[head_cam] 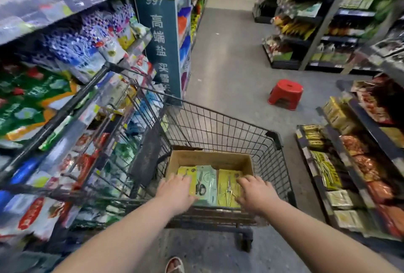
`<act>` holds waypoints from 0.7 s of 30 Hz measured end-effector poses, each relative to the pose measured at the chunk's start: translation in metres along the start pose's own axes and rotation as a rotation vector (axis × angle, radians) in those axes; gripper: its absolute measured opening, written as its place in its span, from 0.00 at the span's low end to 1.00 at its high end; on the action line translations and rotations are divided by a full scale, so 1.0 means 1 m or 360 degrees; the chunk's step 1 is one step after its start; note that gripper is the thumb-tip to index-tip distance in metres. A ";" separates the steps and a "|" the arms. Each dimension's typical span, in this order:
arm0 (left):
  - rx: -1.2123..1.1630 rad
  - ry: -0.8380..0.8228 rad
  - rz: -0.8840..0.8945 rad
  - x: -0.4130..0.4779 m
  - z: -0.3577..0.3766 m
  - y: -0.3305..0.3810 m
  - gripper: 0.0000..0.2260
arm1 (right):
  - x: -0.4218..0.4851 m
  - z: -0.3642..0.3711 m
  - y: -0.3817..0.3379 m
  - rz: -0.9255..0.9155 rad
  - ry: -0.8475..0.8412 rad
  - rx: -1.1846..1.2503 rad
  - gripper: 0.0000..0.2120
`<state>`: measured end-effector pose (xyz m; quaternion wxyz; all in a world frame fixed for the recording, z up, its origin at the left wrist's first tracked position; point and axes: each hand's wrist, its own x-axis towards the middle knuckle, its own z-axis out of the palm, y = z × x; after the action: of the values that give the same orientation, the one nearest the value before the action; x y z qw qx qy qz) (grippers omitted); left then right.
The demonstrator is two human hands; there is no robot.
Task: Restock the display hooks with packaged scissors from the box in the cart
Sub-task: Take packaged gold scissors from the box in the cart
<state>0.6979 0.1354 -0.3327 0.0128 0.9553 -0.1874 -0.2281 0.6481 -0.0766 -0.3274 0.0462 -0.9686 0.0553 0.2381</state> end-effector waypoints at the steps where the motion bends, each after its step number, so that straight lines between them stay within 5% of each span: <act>1: 0.0021 -0.0032 0.0004 0.012 -0.005 -0.010 0.27 | 0.010 -0.003 -0.003 0.0029 0.0003 0.0020 0.27; 21: -0.0070 -0.0541 -0.0150 0.159 0.039 -0.053 0.28 | 0.154 0.048 0.034 0.0253 -0.0577 0.0266 0.28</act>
<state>0.8302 0.1295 -0.4423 -0.0090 0.9102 -0.1369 -0.3909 0.7577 -0.1183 -0.4437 0.1166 -0.8953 0.1417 0.4059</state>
